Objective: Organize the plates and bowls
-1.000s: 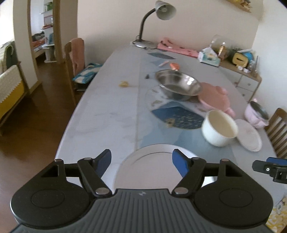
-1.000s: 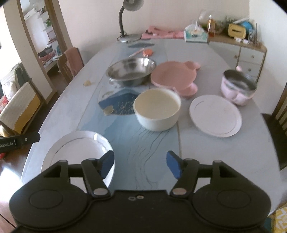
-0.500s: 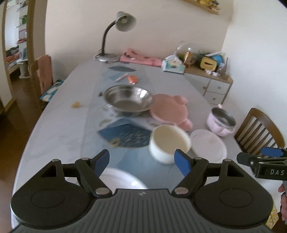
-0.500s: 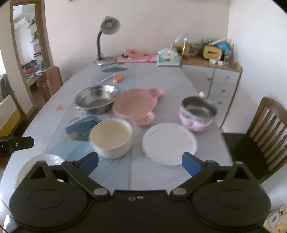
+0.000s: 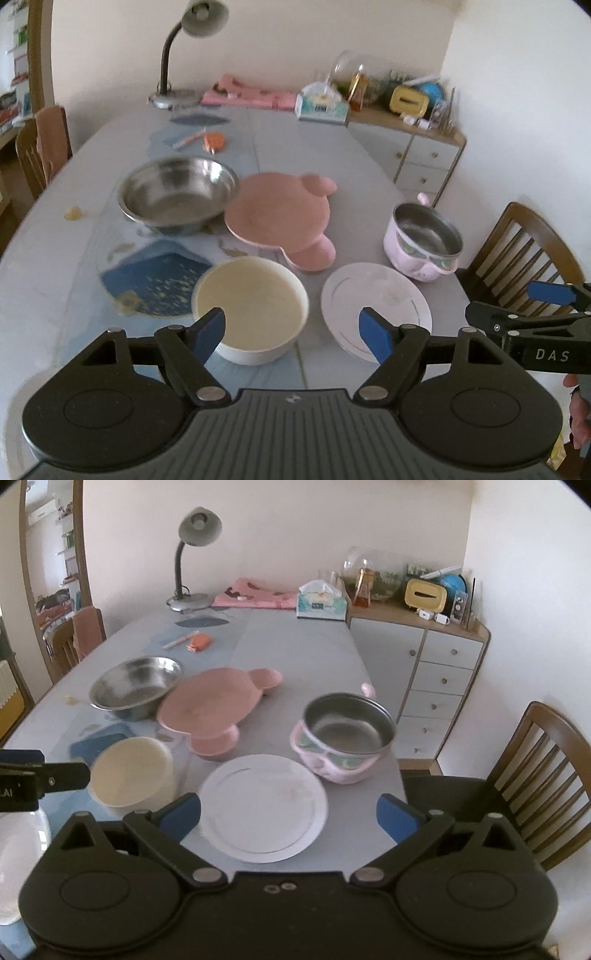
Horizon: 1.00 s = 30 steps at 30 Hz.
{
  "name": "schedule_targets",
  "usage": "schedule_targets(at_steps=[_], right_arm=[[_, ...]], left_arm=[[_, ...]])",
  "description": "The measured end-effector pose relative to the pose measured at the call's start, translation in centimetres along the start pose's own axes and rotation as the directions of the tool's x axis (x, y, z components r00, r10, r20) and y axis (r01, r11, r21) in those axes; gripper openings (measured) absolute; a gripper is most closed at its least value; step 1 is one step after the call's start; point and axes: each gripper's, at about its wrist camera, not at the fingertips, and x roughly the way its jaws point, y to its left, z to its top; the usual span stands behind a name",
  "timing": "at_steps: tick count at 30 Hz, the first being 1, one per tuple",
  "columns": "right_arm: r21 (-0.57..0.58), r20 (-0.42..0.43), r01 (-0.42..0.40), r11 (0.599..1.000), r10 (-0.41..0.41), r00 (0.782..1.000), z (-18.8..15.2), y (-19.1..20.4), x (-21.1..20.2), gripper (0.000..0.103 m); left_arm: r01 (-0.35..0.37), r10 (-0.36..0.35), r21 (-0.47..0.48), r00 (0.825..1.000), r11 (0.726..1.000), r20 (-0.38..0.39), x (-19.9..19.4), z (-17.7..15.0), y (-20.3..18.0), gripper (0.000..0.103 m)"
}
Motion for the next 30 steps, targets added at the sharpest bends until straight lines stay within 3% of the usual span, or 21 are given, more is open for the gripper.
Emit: schedule_targets(at_steps=[11,20,23,27,30], right_arm=[[-0.031,-0.109,-0.059,0.998,0.055,0.993,0.2,-4.8,7.4,0.097],[-0.02,-0.173,-0.123,0.992,0.118,0.978,0.6,-6.5,11.4,0.083],[-0.005,-0.194,-0.148,0.989,0.144,0.97,0.6,-6.9,12.3,0.078],[0.028,-0.223,-0.168,0.985,0.17,0.96,0.7,-7.3,13.6,0.073],[0.045,-0.248,-0.185,0.982,0.19,0.95,0.7,-7.4,14.5,0.061]], left_arm=[[-0.055,0.048,-0.05,0.99,0.997,-0.133,7.3,-0.6,-4.1,0.079],[-0.103,0.092,-0.068,0.984,0.992,-0.153,9.6,-1.1,-5.9,0.079],[-0.115,0.097,-0.089,0.979,0.989,-0.18,10.6,-1.1,-6.0,0.068],[-0.117,0.095,-0.093,0.973,0.989,-0.21,11.8,-1.3,-6.3,0.065],[-0.107,0.082,-0.096,0.97,0.99,-0.229,12.7,-1.4,-6.7,0.059]])
